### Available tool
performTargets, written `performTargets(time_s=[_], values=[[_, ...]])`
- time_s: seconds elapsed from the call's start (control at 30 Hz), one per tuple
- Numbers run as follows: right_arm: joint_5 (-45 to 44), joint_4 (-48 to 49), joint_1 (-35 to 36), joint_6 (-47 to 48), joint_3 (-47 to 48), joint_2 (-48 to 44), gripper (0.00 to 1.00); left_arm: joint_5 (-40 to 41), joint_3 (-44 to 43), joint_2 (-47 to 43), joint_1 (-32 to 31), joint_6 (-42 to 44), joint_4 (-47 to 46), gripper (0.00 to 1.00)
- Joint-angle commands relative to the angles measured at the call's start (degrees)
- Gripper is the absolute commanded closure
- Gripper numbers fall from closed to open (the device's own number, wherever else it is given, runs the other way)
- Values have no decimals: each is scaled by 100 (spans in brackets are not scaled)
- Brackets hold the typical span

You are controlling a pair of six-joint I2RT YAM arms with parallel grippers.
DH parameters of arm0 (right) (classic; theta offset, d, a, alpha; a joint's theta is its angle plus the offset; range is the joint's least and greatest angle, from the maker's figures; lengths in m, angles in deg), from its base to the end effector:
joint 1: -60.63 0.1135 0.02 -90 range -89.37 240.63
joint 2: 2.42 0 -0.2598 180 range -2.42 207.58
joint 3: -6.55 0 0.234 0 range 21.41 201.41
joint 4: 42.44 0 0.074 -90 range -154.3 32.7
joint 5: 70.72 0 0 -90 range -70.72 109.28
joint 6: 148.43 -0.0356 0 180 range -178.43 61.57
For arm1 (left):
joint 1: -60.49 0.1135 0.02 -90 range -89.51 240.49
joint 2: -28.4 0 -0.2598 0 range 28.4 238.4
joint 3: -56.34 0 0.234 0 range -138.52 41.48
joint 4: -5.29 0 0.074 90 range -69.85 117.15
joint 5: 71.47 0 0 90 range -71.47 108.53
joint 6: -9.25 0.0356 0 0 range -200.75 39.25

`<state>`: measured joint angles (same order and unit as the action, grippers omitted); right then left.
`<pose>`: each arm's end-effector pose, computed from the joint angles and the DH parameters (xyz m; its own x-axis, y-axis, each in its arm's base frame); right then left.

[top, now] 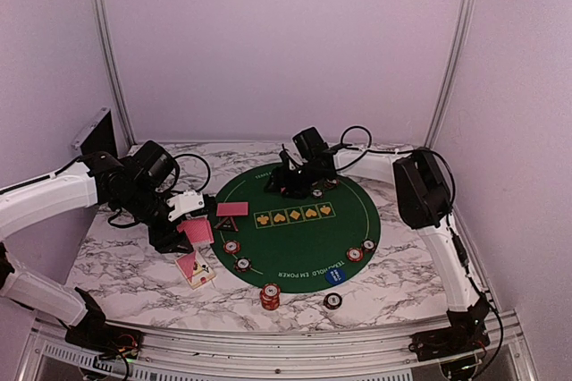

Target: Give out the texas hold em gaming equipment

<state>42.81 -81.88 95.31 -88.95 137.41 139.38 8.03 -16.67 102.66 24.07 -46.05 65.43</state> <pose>0.4211 0.3087 0.1476 -0.9169 -0.0682 -0.3932 -0.3081 0.7473 0.5888 0.1858 -0.1451 0.2628 -0.2085 0.8494 -0.4848 0.9398 0.3112 0.1411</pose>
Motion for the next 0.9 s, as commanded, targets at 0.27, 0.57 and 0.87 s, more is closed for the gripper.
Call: performTargets(time_s=[0.27,0.57,0.87], values=[[-575,15,-415,41,464,350,31,-99,-105,-81,13,-16,78,100],[-235,86,-373,127,597,-43,27,-84,-113,-80,13,-10,75,100],[587,1251,80,-504,-1313,-1537,20,-122,-132,-64,17,-28,75,100]])
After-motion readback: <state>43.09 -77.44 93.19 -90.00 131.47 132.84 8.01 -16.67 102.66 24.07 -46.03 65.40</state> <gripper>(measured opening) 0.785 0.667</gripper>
